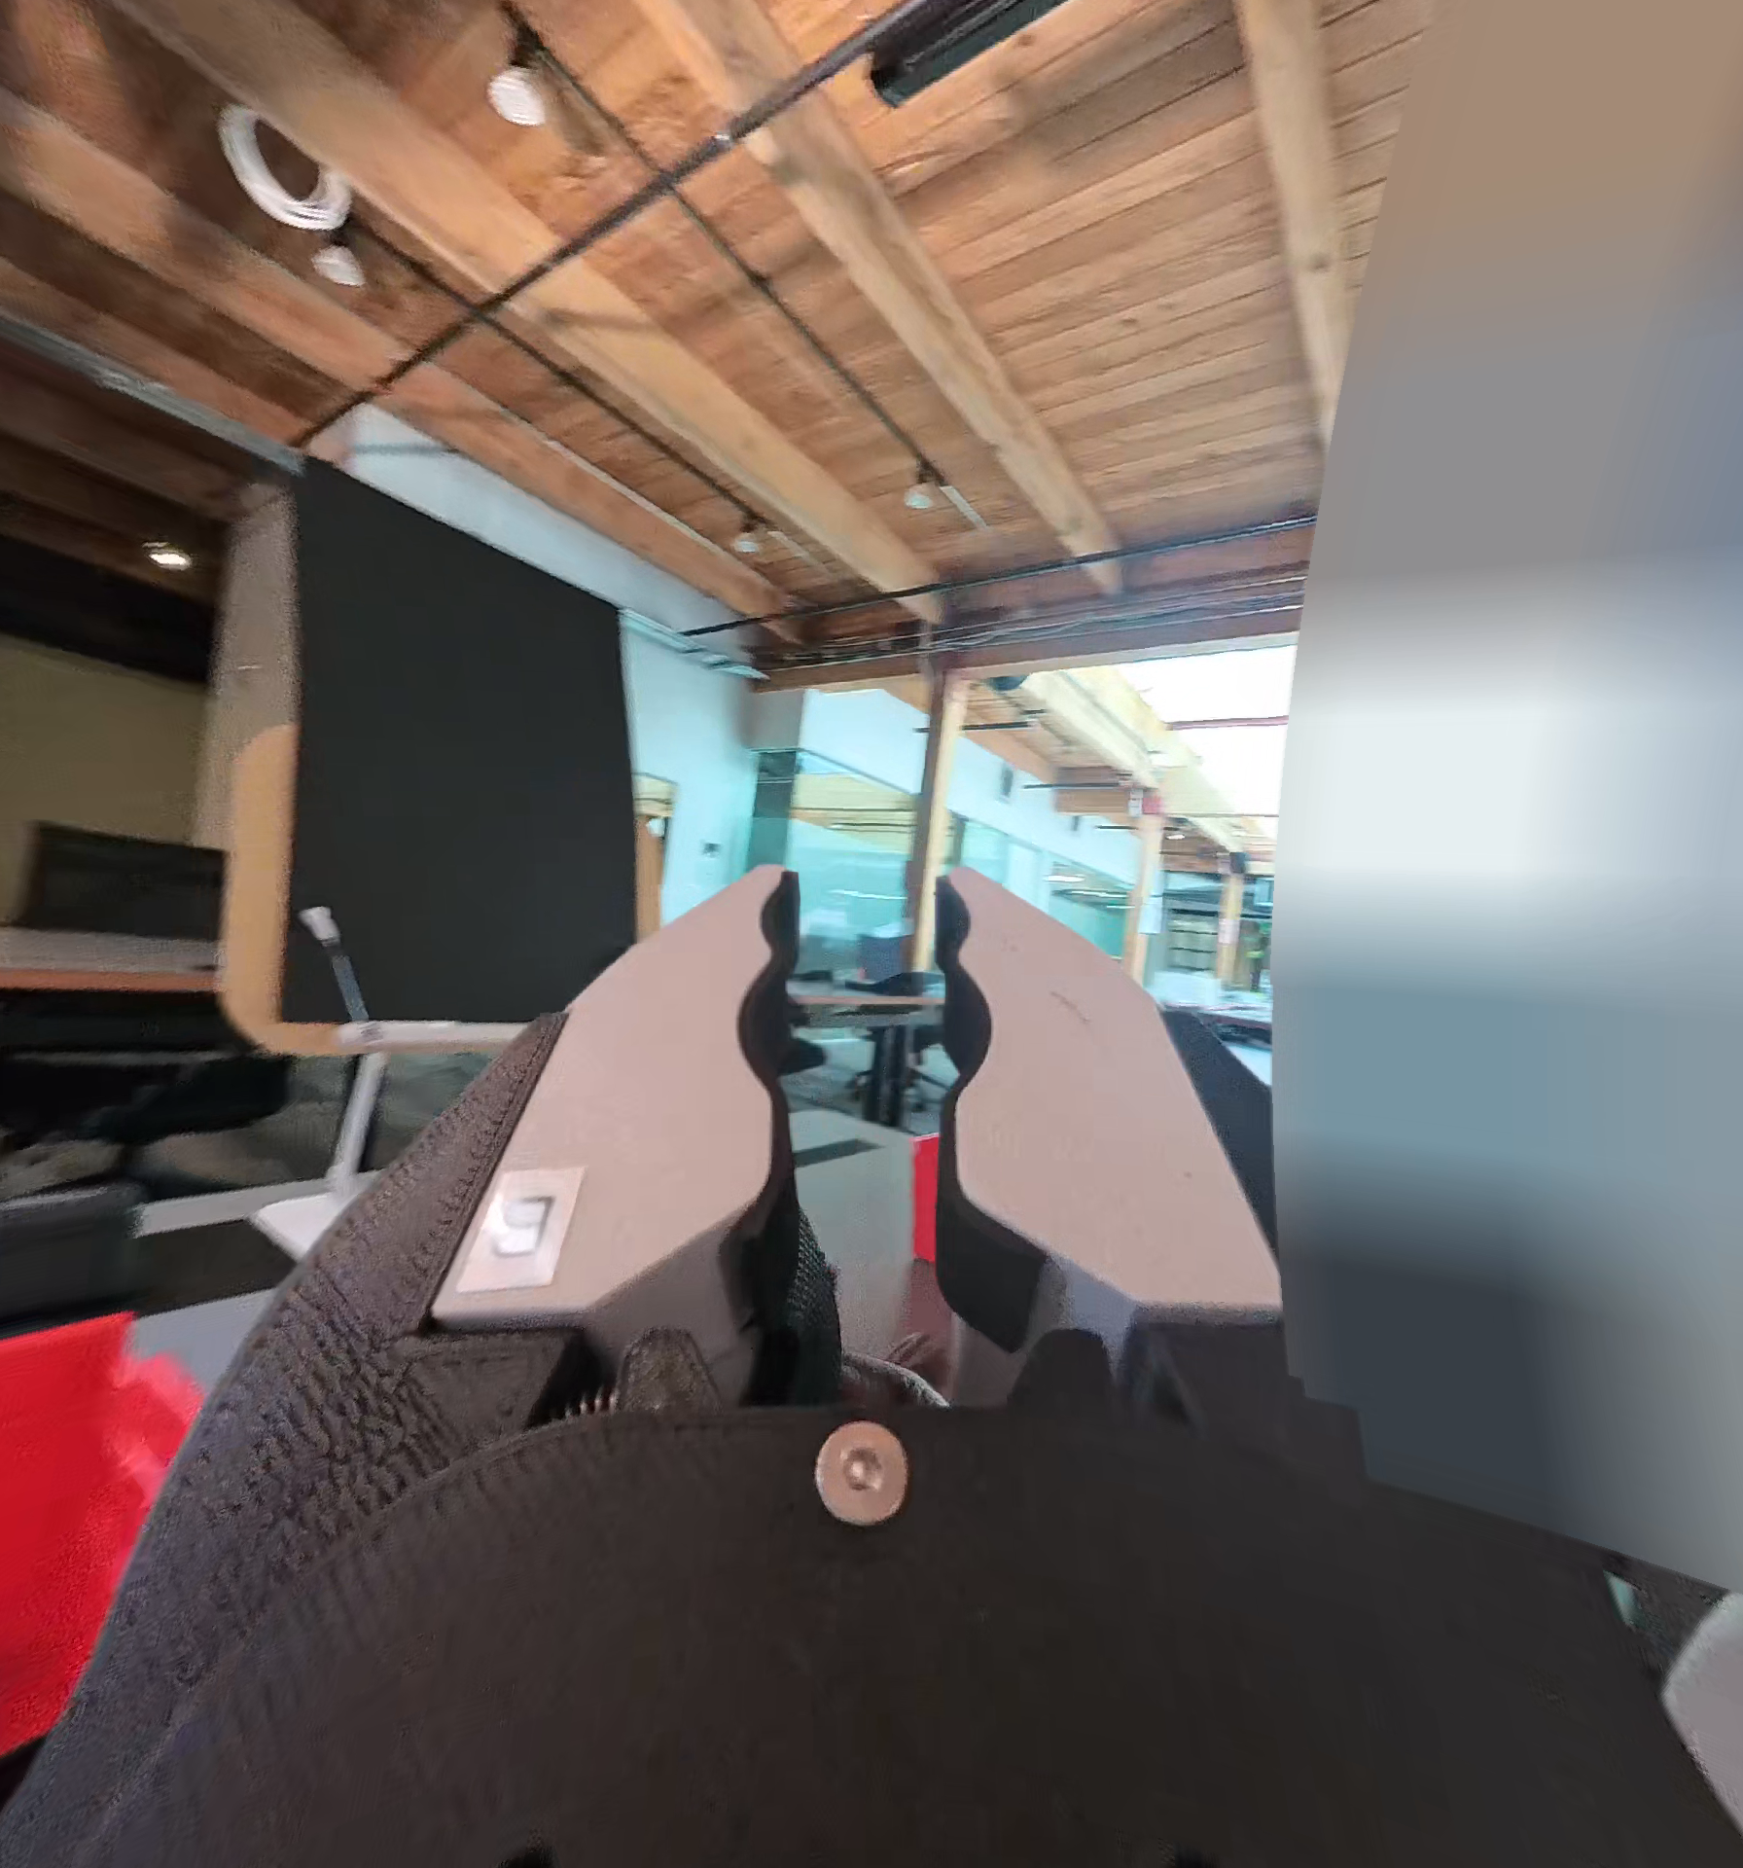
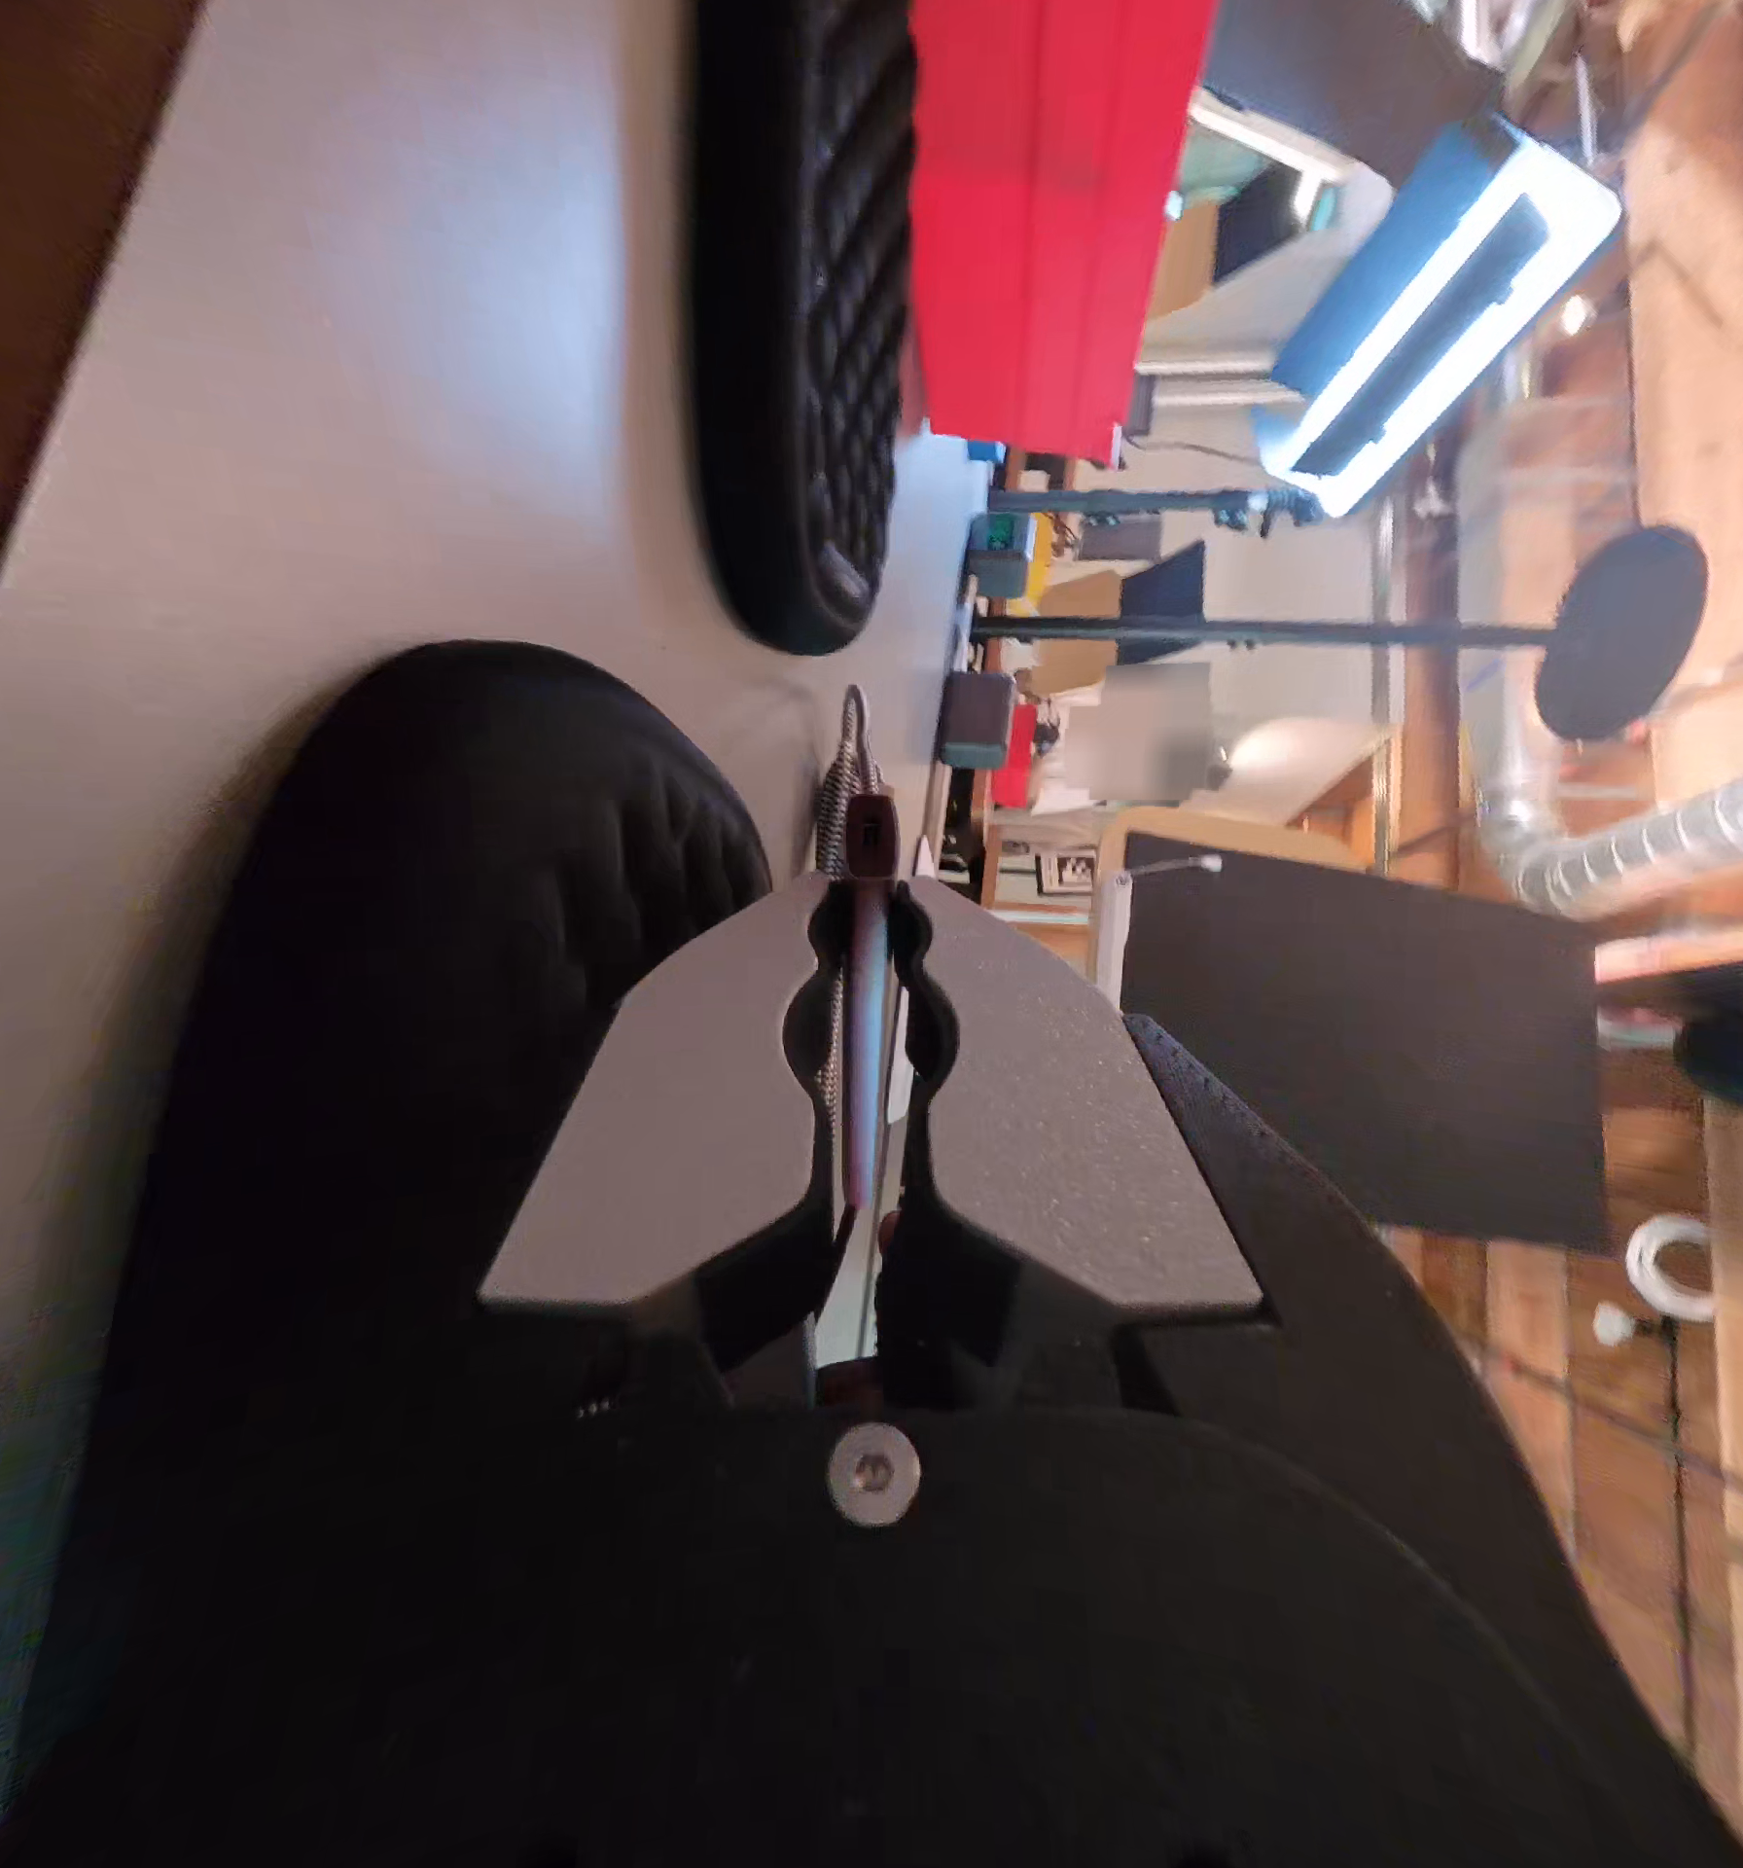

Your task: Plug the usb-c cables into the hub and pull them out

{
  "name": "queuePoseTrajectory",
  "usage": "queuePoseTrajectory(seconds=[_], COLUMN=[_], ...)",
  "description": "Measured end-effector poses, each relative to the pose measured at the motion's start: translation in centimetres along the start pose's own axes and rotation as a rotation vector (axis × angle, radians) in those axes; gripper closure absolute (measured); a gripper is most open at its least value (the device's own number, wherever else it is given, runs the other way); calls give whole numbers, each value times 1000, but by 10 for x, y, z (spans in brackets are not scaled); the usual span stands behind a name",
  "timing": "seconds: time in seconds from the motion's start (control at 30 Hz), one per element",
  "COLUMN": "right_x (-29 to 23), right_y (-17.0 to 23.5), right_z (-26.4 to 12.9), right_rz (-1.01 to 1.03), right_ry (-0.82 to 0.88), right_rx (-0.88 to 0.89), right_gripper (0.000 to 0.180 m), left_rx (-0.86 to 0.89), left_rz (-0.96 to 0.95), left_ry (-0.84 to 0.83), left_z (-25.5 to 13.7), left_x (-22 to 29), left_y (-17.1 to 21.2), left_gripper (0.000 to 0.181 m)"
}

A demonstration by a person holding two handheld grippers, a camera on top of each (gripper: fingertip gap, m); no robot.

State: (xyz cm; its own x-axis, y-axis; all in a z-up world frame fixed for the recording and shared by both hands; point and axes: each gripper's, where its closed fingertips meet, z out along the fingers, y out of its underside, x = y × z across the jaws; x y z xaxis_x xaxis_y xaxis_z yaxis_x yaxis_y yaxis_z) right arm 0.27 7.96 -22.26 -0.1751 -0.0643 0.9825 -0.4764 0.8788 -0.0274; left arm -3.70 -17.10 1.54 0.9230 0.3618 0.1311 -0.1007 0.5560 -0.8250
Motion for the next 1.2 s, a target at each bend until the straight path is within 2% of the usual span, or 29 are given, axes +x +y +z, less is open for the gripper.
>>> queuePoseTrajectory(seconds=[0.3, 0.4, 0.47, 0.57, 0.67, 0.8, 0.93, 0.97, 1.2], right_x=[-14, -10, -5, 13, 34, 61, 75, 75, 72], right_y=[2, -1, -2, -5, -6, 9, 22, 23, 18], right_z=[-5, -7, -10, -15, -23, -39, -54, -55, -53], right_rz=[391, 591, 701, 821, 966, 1181, 1277, 1278, 1201], right_ry=[-209, -232, -228, -165, -89, 37, 155, 171, 196], right_rx=[-41, -17, 9, 95, 223, 373, 461, 466, 427], right_gripper=[165, 149, 135, 126, 127, 131, 142, 144, 147], left_rx=[-16, -74, -165, -398, -662, -865, -1262, -1341, -1380], left_rz=[99, 119, 142, 237, 302, 294, 362, 368, 193], left_ry=[-255, -319, -389, -664, -841, -922, -1208, -1236, -1167], left_z=[-36, -42, -47, -73, -102, -130, -201, -213, -224], left_x=[-37, -48, -59, -95, -118, -131, -149, -151, -156], left_y=[-15, -8, 3, 24, 48, 68, 77, 81, 101], left_gripper=[156, 157, 157, 159, 161, 164, 165, 164, 162])
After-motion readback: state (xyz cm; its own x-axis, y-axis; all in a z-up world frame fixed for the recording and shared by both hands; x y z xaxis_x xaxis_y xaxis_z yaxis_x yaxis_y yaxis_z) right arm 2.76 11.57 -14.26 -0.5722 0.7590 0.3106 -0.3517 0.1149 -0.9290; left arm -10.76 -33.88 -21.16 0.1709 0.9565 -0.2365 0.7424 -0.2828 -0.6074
